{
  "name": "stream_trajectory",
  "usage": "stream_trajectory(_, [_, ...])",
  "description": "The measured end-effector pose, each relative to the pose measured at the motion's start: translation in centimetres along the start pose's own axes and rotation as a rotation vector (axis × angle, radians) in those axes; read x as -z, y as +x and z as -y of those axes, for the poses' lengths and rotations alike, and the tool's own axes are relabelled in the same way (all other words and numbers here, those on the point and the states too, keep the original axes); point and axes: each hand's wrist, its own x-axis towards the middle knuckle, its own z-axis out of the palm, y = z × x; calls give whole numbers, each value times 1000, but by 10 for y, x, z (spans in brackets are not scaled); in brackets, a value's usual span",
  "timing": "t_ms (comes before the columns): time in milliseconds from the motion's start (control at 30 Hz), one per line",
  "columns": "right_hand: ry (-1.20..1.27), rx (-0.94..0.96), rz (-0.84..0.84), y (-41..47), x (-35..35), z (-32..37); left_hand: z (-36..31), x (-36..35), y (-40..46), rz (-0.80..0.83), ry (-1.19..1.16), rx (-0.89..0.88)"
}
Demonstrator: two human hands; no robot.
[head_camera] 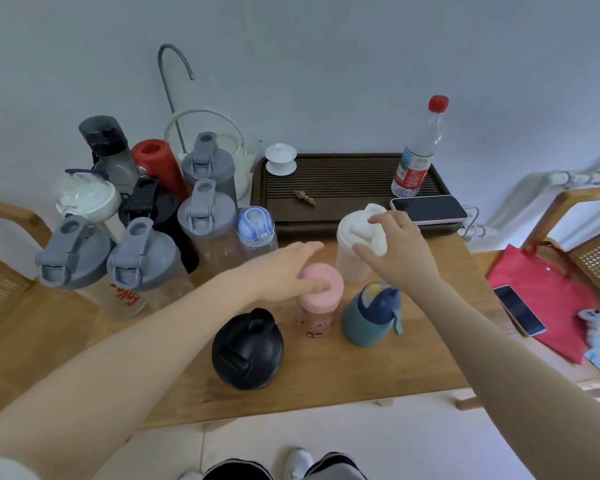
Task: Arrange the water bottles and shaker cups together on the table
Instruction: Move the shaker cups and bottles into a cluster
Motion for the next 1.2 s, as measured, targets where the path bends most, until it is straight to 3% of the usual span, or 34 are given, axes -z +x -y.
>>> stream_trajectory(133, [160,-228,175,41,-17,-8,18,14,-13,-146,23,-1])
stream_trajectory(300, [174,-260,274,60,-36,-14,38,14,-28,-234,-8,35])
stream_trajectory(433, [41,-176,271,57,-33,-3,44,12,-33,-267,-40,57])
stream_trajectory(500, [8,-107,194,54,-15,10,42,13,-31,-295,-48,38])
stream_trajectory(667, [232,198,-25,41,66,75,19,39,-32,-493,-162,-144])
stream_trajectory(800, [351,351,99,17,89,123,4,66,-53,-692,-228,-290])
stream_trajectory(967, [379,424,274,6,54,160,29,75,-86,-521,-78,-329])
stream_trajectory(1067, [485,428,357,3,25,178,46,78,-101,-464,-123,-255])
stream_trajectory(1200, [460,374,478,4,1,185,66,76,-108,-394,73,-69])
